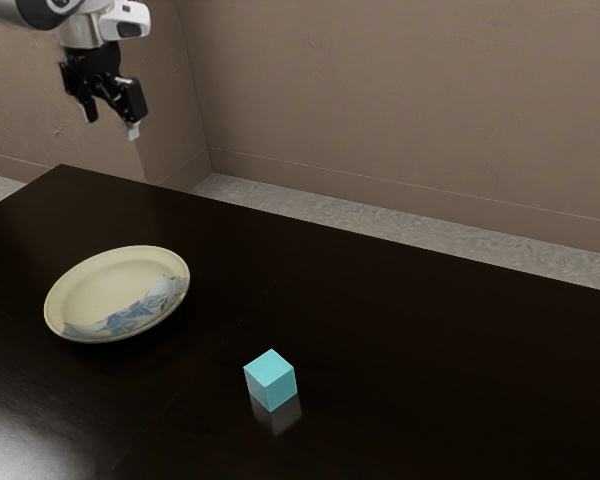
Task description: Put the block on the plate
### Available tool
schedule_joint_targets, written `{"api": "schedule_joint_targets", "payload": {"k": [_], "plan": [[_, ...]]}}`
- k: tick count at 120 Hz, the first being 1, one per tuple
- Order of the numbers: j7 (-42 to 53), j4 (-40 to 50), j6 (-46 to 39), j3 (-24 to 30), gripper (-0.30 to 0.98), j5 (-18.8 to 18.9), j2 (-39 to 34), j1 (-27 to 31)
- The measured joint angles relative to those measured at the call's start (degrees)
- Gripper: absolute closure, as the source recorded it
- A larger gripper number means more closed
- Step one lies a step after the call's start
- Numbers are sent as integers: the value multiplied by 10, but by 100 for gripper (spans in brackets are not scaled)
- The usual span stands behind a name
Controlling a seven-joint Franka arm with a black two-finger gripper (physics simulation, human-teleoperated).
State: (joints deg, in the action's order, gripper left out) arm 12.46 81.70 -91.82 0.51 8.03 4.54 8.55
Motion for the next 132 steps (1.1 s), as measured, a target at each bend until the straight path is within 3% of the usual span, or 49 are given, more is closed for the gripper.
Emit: {"api": "schedule_joint_targets", "payload": {"k": [16, 28, 50, 81, 132], "plan": [[-1, 0, 13, 8, 0, -6, 11, -6], [-3, 28, -8, 10, 0, -15, 44, -49], [-22, 126, -83, 11, 0, -17, 51, -108], [-61, 268, -215, 14, 0, -43, 31, -142], [-140, 429, -372, 14, 0, -62, 10, -208]]}}
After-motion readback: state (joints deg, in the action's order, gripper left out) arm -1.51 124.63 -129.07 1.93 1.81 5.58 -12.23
